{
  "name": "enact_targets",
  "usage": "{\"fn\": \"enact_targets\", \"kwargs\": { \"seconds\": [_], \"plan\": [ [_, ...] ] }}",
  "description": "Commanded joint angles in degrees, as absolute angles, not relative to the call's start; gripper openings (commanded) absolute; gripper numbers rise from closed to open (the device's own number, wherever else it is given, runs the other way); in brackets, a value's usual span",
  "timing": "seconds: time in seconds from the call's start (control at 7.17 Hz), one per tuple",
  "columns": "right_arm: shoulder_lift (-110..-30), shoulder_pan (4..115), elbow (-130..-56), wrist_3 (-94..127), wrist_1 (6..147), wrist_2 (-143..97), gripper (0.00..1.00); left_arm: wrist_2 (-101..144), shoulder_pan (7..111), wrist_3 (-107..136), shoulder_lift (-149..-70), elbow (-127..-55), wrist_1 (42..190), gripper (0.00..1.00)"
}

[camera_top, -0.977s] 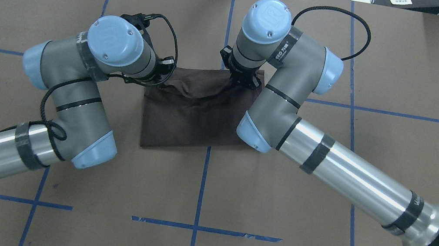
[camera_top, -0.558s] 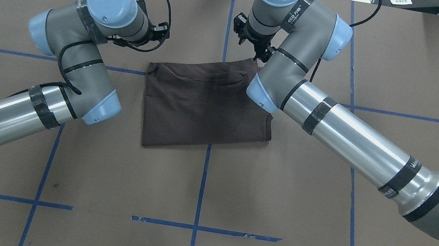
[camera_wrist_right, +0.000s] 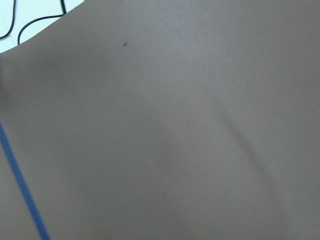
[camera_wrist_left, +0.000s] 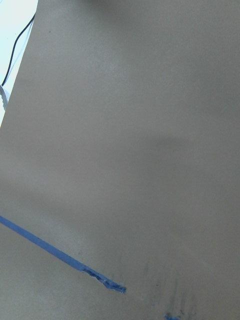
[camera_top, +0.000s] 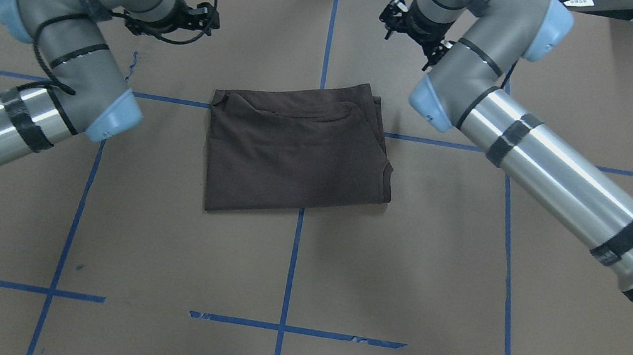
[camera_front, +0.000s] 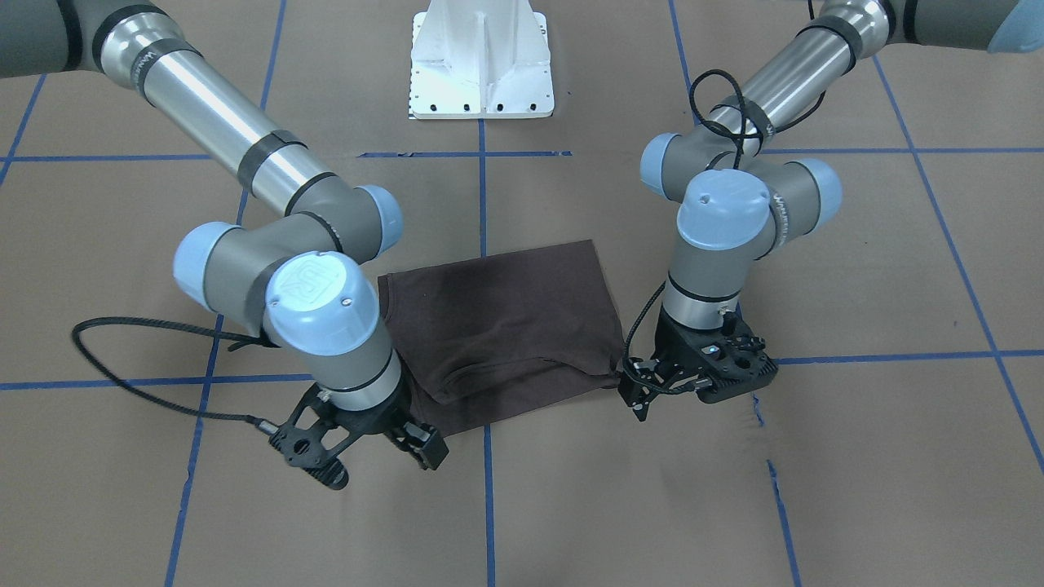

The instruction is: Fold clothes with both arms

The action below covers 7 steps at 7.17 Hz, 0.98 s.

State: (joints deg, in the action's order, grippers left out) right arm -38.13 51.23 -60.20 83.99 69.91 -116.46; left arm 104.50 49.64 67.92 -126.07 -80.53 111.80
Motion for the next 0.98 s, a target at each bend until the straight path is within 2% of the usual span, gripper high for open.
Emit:
{"fn": "enact_targets", "kwargs": {
  "seconds": [0.0, 0.28, 0.7, 0.84],
  "plan": [
    [-50.3, 57.5, -69.8, 69.6, 71.3, -118.6, 1.00, 111.9, 56.0, 53.3, -116.8, -90.3, 111.4, 1.00],
    [-59.2, 66.0, -72.2, 52.5, 71.4, -119.4, 1.00, 116.5, 64.6, 35.4, -108.7, -95.8, 108.4, 1.00],
    [-73.7, 81.8, -75.8, 20.0, 71.7, -130.9, 1.00, 121.5, 78.2, 8.2, -101.9, -95.4, 105.1, 1.00],
    [-77.6, 85.2, -77.0, 10.0, 71.9, -133.9, 1.00, 126.5, 81.1, 6.4, -97.3, -95.9, 106.1, 1.00]
  ]
}}
